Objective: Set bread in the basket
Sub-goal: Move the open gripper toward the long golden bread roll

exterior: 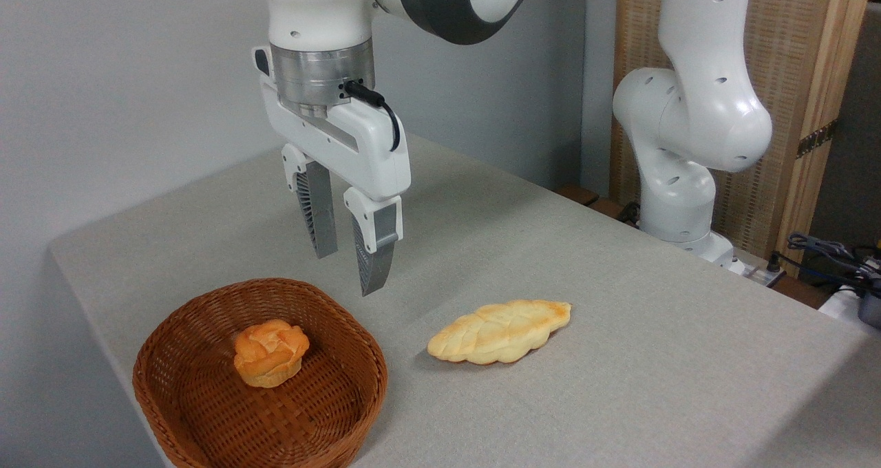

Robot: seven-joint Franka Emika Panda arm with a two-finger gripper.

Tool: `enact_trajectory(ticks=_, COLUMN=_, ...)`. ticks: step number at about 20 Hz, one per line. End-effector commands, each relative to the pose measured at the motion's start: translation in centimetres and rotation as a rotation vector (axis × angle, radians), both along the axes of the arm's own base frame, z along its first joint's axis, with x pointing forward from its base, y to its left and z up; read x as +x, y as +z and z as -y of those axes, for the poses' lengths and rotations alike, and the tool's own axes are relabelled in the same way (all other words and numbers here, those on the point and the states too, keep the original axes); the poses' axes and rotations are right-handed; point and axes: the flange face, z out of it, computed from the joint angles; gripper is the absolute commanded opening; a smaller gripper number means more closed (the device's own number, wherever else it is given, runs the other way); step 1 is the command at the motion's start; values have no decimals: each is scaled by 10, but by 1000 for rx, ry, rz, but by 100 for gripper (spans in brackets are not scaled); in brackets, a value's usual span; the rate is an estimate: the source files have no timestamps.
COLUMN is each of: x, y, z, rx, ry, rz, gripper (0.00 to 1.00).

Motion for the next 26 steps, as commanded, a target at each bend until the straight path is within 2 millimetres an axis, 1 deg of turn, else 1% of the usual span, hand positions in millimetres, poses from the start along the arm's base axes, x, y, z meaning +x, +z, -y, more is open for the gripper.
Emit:
enact_trajectory(ticks=1, x=-3, y=7, z=-12, rx=-5, ry=31, rz=-1, gripper=100)
enact_trajectory(ticks=15, x=-4, y=7, z=-12, rx=-5, ry=31, rz=-3, gripper=100)
enact_trajectory(ticks=20, x=-4, y=6, z=-8, rx=-5, ry=27, rz=-8, gripper=100)
enact_trajectory(ticks=23, x=-10, y=4, z=-5, rx=-4, ry=13, rz=-55, gripper=100)
enact_trajectory(ticks=26, x=-11, y=4, z=-6, rx=-4, ry=13, rz=-56, gripper=100)
